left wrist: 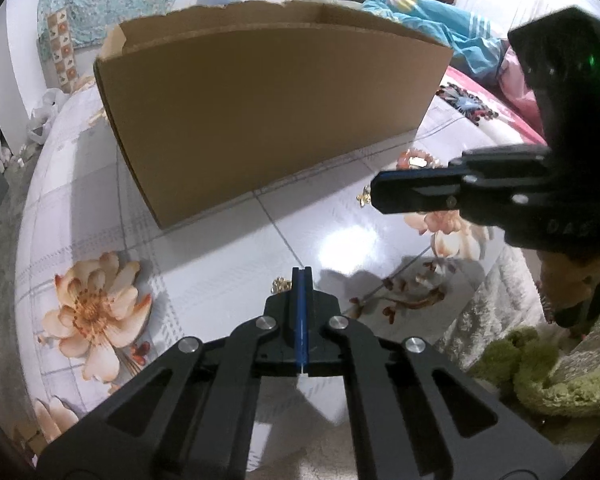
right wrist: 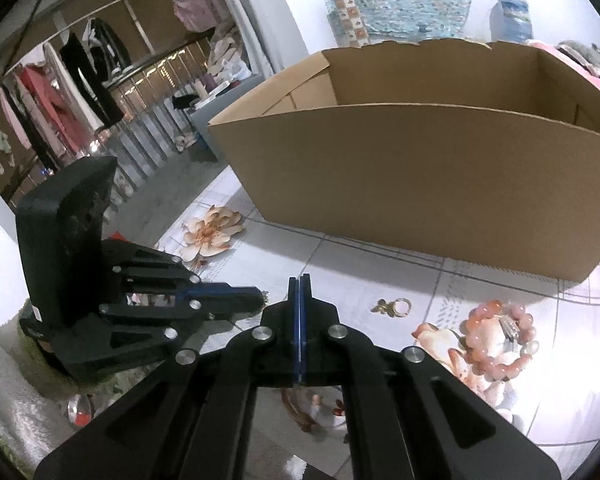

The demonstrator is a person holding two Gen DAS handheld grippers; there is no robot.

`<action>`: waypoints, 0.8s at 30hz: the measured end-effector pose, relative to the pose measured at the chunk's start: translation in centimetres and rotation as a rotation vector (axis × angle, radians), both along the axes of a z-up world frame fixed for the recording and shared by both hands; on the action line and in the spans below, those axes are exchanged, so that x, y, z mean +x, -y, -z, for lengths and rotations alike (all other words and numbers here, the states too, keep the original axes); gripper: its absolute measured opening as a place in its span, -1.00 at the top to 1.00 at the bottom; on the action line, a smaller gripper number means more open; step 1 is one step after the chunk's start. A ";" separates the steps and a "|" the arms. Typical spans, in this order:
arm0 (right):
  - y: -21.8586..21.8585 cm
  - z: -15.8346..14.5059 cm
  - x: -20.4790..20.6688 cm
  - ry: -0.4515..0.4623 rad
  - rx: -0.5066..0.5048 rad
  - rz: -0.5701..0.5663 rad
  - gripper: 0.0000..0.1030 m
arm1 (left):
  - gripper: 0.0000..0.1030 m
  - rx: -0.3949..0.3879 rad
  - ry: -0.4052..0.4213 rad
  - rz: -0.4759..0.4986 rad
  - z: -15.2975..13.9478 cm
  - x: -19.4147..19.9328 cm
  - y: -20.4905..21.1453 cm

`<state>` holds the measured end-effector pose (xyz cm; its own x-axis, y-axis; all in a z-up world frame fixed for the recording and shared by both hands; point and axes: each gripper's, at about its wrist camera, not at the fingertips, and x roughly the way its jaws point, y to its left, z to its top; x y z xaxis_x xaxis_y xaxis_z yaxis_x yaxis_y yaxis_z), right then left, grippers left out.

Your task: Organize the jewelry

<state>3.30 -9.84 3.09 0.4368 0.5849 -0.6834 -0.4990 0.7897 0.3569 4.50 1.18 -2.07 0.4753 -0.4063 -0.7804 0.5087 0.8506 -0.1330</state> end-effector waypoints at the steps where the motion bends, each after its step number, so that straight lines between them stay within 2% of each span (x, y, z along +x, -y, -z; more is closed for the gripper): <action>1: 0.2 0.1 0.0 0.000 0.006 0.005 1.00 | 1.00 -0.004 0.000 0.003 -0.3 0.0 0.0; 6: 1.4 0.6 -0.2 -0.015 0.048 0.018 1.00 | 0.95 0.015 -0.035 -0.005 -0.9 0.2 -0.6; 8: 1.5 1.0 -0.2 -0.029 0.063 0.017 1.00 | 0.65 0.021 -0.049 -0.009 -0.9 0.2 -0.5; 10: 1.5 1.3 -0.4 -0.032 0.067 0.013 0.99 | 0.59 0.046 -0.062 -0.014 -0.7 0.2 -0.3; 18: 1.4 1.8 -1.0 -0.008 0.071 0.003 0.96 | 0.60 0.134 -0.105 -0.030 0.3 1.0 0.9; 24: 1.8 2.1 -1.3 -0.010 0.104 0.008 0.96 | 0.77 0.202 -0.101 -0.014 0.2 1.6 1.7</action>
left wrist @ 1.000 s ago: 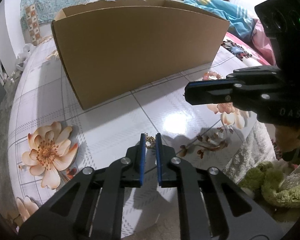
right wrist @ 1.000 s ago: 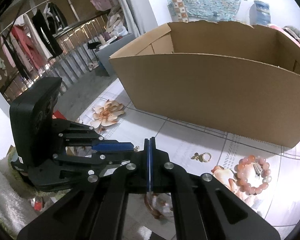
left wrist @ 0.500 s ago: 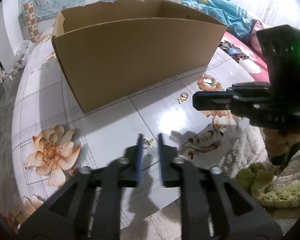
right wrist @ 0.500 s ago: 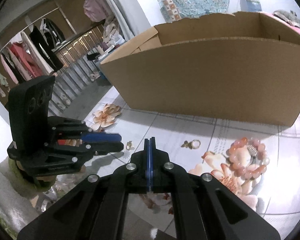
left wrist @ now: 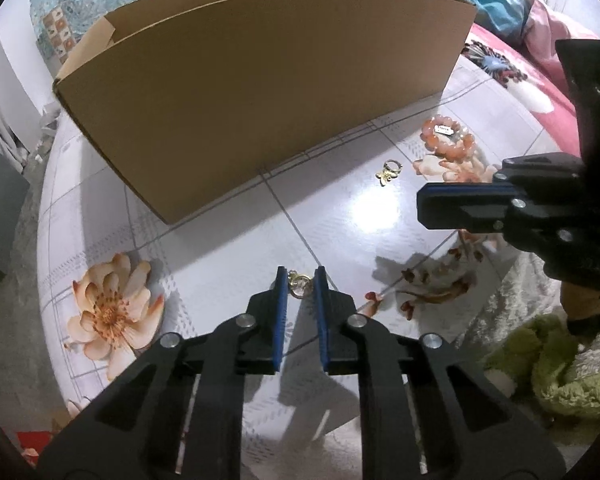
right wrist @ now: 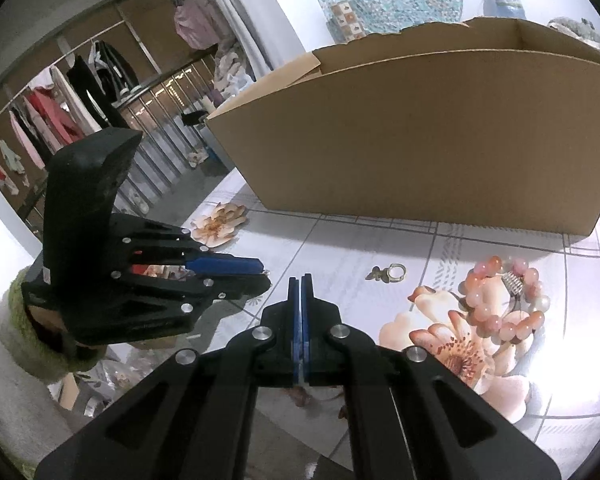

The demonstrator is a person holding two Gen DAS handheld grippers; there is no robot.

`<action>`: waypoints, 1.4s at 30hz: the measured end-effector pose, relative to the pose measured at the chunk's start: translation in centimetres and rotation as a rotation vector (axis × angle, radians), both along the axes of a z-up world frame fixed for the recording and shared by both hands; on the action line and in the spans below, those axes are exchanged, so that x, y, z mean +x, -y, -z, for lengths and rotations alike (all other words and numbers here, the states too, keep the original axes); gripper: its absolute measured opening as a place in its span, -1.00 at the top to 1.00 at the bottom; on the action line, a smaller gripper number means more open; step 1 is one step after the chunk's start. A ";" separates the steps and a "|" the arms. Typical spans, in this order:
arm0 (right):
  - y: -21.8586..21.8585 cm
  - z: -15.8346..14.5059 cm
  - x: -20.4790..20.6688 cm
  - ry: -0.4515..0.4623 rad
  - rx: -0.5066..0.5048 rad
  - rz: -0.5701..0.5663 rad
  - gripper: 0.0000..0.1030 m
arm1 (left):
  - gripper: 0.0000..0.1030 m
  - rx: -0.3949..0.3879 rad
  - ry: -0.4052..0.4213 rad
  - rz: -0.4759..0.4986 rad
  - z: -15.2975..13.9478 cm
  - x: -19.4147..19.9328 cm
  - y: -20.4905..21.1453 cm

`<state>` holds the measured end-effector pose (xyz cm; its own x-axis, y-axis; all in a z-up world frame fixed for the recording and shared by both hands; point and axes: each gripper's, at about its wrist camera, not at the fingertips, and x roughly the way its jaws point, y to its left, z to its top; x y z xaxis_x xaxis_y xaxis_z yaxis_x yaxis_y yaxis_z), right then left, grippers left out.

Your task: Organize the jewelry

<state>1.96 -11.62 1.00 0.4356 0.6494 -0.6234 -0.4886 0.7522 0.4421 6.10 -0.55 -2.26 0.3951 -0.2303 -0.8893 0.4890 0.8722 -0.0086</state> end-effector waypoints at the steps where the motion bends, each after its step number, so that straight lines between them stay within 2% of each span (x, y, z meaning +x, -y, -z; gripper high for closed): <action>1: 0.1 0.0 0.0 0.000 0.005 0.002 0.96 | 0.77 0.005 -0.003 0.001 -0.1 0.1 0.0; 5: 0.4 0.0 -0.1 0.005 0.021 0.009 0.96 | 0.82 -0.003 -0.006 0.016 -0.1 0.1 0.4; 6: 0.5 -0.1 -0.2 0.006 0.022 0.010 0.96 | 1.00 -0.009 0.001 0.018 -0.5 0.0 0.4; 8: 0.7 -0.1 -0.4 0.010 0.025 0.014 0.96 | 1.00 -0.035 0.022 0.016 -1.7 0.1 0.3; 13: 1.0 0.0 -0.5 0.013 0.036 0.028 0.96 | 1.00 -0.165 0.109 0.022 -6.4 -0.4 -0.6; 17: 1.1 0.0 -0.7 0.013 0.041 0.033 0.96 | 1.00 -0.201 0.139 0.036 -7.6 -0.5 -1.0; 20: 1.1 -0.1 -0.8 0.016 0.042 0.034 0.96 | 1.00 -0.181 0.145 0.046 -7.6 -0.7 -0.4; 25: 0.8 0.2 -0.7 0.004 0.039 0.023 0.96 | 0.98 -0.105 0.098 0.026 -5.1 -0.8 -0.2; 28: 0.5 0.2 -0.7 0.000 0.038 0.011 0.96 | 0.67 -0.025 0.071 0.025 -3.2 -1.1 -0.7; 29: 0.5 0.2 -0.7 0.000 0.038 0.009 0.96 | 0.62 -0.009 0.061 0.026 -2.8 -1.2 -0.9; 33: -0.2 0.2 -0.4 -0.003 0.035 -0.004 0.96 | 0.62 0.032 0.029 0.031 -1.2 -1.0 -1.5; 38: -0.7 0.2 0.0 -0.009 0.034 -0.009 0.96 | 0.62 0.075 -0.007 0.091 0.2 -0.7 -1.6; 42: -0.5 0.3 0.2 -0.016 0.041 -0.003 0.96 | 0.73 0.051 -0.038 0.149 0.3 -0.6 -1.6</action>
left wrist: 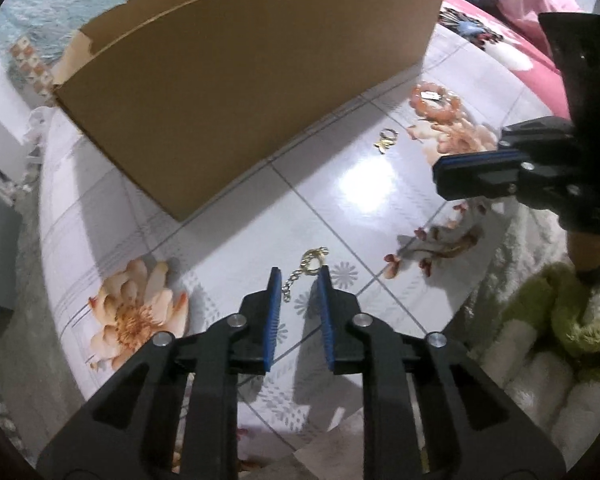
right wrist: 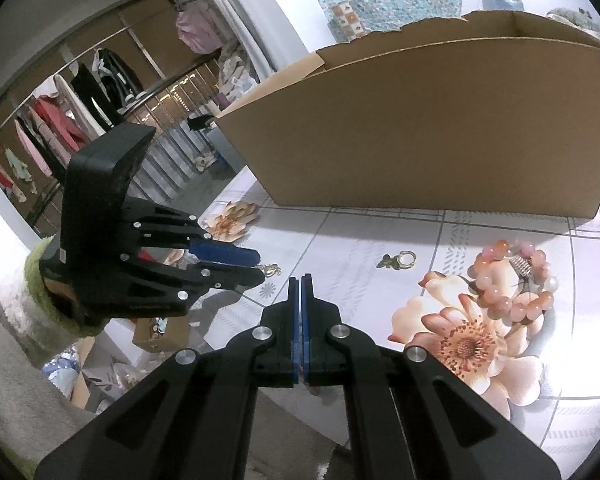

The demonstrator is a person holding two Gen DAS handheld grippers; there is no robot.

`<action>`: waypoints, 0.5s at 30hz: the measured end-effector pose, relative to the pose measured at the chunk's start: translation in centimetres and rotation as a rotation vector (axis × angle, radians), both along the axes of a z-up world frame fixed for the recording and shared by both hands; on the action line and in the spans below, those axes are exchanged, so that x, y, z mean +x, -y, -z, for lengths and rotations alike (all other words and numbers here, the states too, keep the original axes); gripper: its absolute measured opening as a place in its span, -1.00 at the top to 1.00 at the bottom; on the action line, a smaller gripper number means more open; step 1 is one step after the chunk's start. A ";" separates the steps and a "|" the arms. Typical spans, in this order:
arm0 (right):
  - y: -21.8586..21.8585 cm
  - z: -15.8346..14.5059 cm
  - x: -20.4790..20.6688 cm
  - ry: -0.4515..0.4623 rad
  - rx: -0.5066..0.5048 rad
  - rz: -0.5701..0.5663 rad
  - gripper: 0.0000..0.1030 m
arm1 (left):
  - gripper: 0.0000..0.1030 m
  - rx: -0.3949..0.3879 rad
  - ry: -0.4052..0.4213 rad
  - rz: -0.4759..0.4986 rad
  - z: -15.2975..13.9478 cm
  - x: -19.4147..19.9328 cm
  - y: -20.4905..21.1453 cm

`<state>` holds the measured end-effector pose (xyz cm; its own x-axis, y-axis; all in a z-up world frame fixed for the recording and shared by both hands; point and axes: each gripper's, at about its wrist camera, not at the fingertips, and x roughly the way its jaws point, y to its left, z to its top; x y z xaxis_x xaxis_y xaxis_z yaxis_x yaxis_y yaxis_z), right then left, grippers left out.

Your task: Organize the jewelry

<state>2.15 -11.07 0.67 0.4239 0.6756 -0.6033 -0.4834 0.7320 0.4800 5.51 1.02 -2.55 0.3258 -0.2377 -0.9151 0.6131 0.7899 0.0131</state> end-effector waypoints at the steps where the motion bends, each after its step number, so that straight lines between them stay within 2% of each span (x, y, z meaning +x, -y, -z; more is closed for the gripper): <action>1: 0.0 0.0 0.0 -0.003 0.004 0.001 0.96 | 0.75 0.000 -0.004 0.012 0.0 0.0 0.0; 4: 0.1 0.1 0.1 -0.008 0.008 0.008 0.96 | 1.00 -0.007 -0.020 0.060 0.1 -0.5 0.5; 10: 0.7 -0.1 -0.2 -0.005 0.004 0.021 0.96 | 1.00 -0.055 0.008 0.073 -0.5 -1.6 1.6; 15: 1.0 -0.3 -0.5 0.001 0.001 0.030 0.96 | 1.00 -0.181 0.046 -0.001 -3.2 -1.6 0.7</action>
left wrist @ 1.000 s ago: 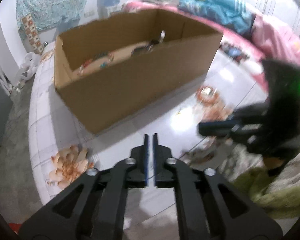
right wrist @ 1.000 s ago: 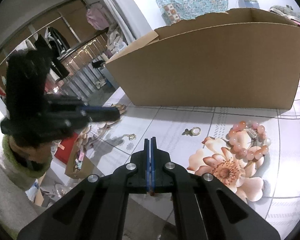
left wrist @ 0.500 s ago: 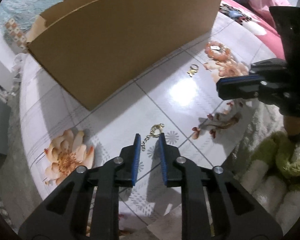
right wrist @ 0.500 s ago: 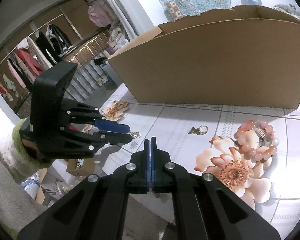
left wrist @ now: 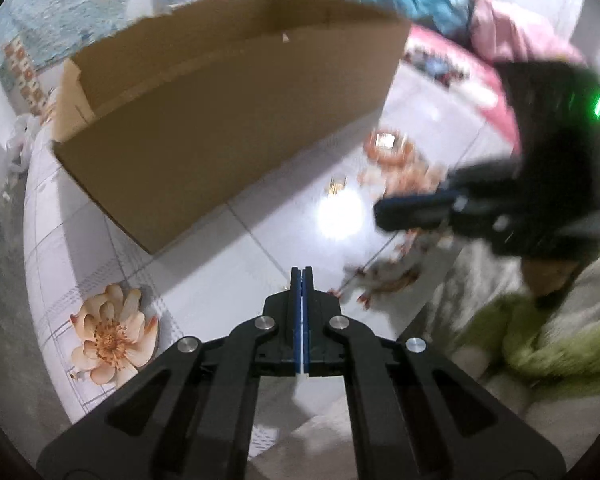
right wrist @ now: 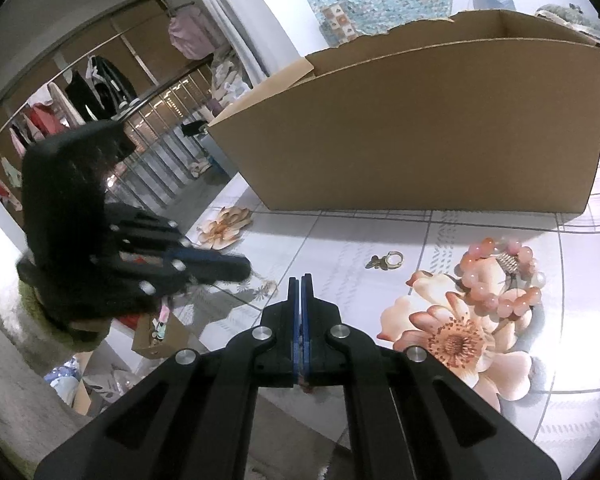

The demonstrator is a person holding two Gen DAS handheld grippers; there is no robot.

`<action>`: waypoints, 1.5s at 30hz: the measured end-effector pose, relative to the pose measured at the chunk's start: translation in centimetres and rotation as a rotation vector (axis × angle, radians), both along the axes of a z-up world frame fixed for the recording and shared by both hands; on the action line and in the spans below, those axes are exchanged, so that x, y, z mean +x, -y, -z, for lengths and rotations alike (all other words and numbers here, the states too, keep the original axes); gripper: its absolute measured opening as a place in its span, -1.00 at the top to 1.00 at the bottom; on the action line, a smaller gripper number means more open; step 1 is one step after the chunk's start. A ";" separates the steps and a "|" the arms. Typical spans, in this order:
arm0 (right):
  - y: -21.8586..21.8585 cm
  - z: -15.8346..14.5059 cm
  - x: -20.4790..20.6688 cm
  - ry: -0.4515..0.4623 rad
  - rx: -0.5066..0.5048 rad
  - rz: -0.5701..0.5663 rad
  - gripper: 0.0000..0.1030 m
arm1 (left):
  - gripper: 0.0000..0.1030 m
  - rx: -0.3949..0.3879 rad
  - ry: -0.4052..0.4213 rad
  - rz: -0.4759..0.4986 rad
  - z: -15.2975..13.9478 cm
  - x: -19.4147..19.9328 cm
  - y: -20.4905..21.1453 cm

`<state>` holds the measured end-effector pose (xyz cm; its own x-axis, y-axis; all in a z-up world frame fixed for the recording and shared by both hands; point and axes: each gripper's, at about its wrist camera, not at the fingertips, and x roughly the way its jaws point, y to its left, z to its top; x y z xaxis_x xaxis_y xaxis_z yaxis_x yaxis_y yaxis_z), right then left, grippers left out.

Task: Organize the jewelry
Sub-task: 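Lift the chain charm with the left gripper and carry it over the box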

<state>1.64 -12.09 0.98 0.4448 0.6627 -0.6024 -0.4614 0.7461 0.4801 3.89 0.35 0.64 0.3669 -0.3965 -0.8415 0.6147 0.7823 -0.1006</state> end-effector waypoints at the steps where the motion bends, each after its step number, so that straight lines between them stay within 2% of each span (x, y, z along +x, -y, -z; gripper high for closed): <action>1: 0.0 0.0 -0.1 0.001 0.000 0.001 0.96 | 1.00 -0.032 0.010 -0.014 -0.8 -0.1 -0.3; 6: -0.2 -0.4 -0.5 0.017 -0.004 0.000 0.96 | 1.00 -0.168 0.036 -0.057 -3.4 -0.1 -1.4; 9: -0.8 -0.6 -0.8 0.029 -0.021 -0.016 0.95 | 1.00 -0.208 0.059 -0.079 -4.3 -0.1 -2.0; 10: -1.0 -0.7 -0.8 0.035 -0.031 -0.027 0.91 | 1.00 -0.210 0.069 -0.083 -4.4 -0.1 -2.0; 13: -2.3 -1.0 -1.1 0.077 -0.072 -0.067 0.55 | 1.00 -0.210 0.086 -0.115 -4.4 0.0 -2.5; 14: -2.9 -1.1 -1.2 0.095 -0.087 -0.084 0.54 | 1.00 -0.207 0.088 -0.124 -4.5 0.1 -3.0; 18: -4.7 -0.6 -0.8 0.109 -0.154 -0.130 0.54 | 1.00 -0.219 0.080 -0.172 -3.7 0.3 -4.3; 24: -7.1 0.7 -0.6 0.138 -0.309 -0.177 0.56 | 1.00 -0.244 0.057 -0.212 -2.2 0.3 -5.8; 29: -8.1 1.2 -0.9 0.165 -0.398 -0.194 0.75 | 1.00 -0.260 0.044 -0.226 -1.2 0.6 -6.6; 39: -8.0 0.9 -0.9 0.155 -0.404 -0.185 0.80 | 1.00 -0.274 0.052 -0.237 -1.0 0.3 -7.4; 45: -7.3 -0.1 -1.1 0.165 -0.383 -0.162 0.80 | 1.00 -0.278 0.081 -0.244 -2.0 -0.6 -7.7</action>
